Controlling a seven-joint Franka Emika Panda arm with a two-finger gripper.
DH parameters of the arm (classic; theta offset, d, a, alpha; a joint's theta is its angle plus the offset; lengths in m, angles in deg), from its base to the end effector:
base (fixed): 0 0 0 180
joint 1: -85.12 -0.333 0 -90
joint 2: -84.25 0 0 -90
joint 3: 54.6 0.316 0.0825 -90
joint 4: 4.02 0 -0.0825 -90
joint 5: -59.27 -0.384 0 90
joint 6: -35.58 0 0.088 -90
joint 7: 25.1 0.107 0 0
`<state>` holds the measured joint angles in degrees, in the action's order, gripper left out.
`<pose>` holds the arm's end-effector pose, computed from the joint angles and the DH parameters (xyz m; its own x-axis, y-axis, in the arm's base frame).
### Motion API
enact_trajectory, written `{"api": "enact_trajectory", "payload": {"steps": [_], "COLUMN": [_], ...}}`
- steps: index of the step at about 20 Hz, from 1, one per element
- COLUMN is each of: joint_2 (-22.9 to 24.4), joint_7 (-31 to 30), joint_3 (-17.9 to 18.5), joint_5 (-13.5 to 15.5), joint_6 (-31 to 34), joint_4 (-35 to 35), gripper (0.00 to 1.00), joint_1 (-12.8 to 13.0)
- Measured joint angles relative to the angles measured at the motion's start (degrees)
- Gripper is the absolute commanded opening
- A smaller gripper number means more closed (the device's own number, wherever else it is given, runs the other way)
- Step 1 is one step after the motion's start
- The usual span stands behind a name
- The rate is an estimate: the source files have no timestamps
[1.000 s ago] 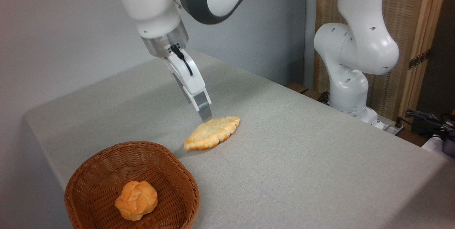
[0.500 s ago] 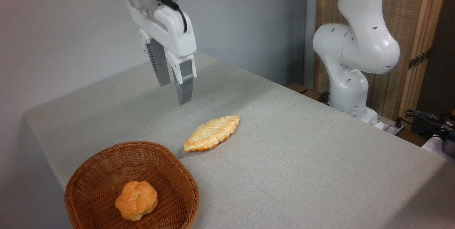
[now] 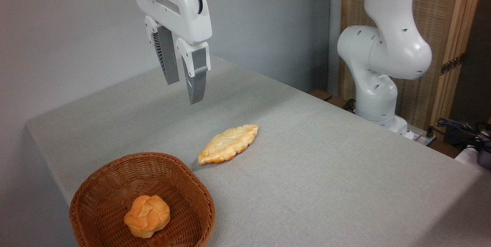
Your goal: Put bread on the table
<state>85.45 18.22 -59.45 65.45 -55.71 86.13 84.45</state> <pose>0.5483 -0.0519 0.6374 0.6741 -0.7316 0.1022 -0.7379 -0.6731 0.0492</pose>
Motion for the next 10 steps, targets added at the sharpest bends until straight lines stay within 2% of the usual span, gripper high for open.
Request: {"api": "enact_trajectory", "payload": {"steps": [4, 10], "joint_2": [-0.29, -0.46], "joint_7": [-0.02, -0.93], "joint_3": [0.00, 0.04], "joint_5": [-1.24, -1.43], "joint_6": [-0.01, 0.00], "joint_4": [0.00, -0.01], "gripper": [1.00, 1.00], "joint_1": [0.05, 0.17]}}
